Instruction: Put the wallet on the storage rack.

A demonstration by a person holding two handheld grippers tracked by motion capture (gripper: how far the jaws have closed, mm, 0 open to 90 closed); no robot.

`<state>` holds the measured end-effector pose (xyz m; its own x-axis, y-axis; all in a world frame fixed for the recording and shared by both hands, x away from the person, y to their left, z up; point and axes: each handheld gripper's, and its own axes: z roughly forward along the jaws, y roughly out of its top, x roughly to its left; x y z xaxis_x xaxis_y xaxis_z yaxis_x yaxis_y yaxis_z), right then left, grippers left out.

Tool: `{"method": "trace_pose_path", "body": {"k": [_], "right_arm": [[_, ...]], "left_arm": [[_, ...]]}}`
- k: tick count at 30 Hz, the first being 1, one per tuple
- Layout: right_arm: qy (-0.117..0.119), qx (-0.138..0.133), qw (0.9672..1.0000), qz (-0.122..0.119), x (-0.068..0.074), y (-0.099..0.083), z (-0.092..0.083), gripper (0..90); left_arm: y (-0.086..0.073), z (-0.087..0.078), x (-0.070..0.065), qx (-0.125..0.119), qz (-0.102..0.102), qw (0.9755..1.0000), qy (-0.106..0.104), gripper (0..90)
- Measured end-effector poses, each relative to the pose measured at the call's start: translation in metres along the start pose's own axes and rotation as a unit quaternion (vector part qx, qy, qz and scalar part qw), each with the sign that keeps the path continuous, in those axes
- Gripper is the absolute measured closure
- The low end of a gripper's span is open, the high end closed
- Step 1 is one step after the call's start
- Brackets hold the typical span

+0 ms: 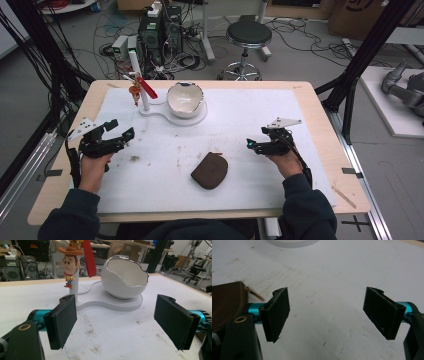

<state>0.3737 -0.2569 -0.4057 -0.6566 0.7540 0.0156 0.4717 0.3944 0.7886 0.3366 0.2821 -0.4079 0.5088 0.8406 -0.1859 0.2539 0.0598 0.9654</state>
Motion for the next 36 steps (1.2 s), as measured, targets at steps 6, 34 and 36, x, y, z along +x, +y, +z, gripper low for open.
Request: {"method": "trace_pose_path", "body": {"k": [6, 34, 36], "right_arm": [[0.051, 0.007, 0.9985, -0.017, 0.019, 0.004, 0.011, 21.6], [0.226, 0.108, 0.9669, -0.048, 0.075, 0.006, 0.054, 43.1], [0.211, 0.098, 0.9696, -0.077, 0.08, 0.008, 0.051, 43.4]], "left_arm": [[0.0, 0.002, -0.001, 0.005, 0.002, 1.0, -0.003, 18.7], [-0.009, 0.03, -0.021, 0.071, -0.019, 0.9924, -0.099, 24.9], [-0.011, 0.038, -0.03, 0.087, -0.012, 0.9892, -0.118, 25.3]]}}
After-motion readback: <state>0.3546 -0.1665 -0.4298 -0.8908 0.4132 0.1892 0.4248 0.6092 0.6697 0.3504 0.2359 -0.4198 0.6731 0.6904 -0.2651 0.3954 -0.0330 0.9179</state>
